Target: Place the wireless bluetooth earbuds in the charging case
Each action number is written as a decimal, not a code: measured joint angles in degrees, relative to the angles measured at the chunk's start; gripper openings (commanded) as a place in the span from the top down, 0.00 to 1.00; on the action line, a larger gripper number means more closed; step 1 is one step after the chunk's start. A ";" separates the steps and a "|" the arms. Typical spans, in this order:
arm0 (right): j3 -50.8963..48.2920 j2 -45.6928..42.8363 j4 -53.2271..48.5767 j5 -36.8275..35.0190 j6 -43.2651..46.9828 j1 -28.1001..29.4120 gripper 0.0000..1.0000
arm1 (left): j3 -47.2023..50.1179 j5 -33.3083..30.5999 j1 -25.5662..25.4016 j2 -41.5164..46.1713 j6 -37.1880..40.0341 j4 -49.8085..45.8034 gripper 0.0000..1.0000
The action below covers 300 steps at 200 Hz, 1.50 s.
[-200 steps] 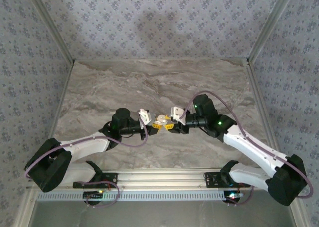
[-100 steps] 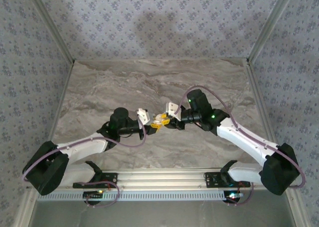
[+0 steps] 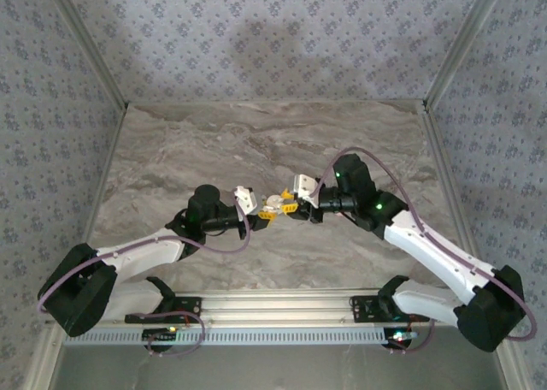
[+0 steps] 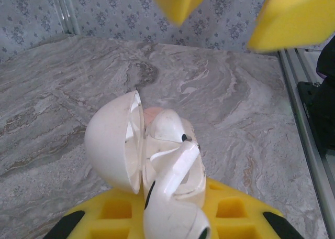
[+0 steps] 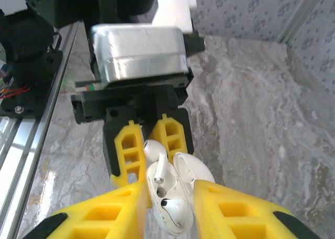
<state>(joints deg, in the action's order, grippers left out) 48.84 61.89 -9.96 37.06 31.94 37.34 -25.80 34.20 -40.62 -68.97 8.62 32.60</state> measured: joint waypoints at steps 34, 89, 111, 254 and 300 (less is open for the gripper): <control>-1.16 0.02 0.48 0.00 -0.87 0.72 0.69 | 0.00 -0.39 0.00 0.00 0.61 -1.18 0.91; -0.59 6.27 0.98 -0.15 -2.01 2.38 0.69 | 0.00 -0.44 0.00 1.05 1.90 -2.05 0.91; 0.17 7.50 1.20 -0.17 -2.23 2.80 0.69 | 0.00 -0.57 0.00 1.20 2.32 -2.56 0.91; 2.10 10.54 2.19 -2.14 -4.07 4.07 0.95 | 0.02 -1.73 0.00 2.12 2.51 -4.28 0.91; 1.84 7.43 2.08 -3.96 -4.09 4.15 0.98 | 0.00 -2.40 0.00 2.14 2.51 -4.00 0.91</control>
<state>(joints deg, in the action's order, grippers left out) 50.68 69.32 -7.88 33.10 27.86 41.50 -25.80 31.79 -40.62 -66.83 11.14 28.60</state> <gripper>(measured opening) 0.050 0.182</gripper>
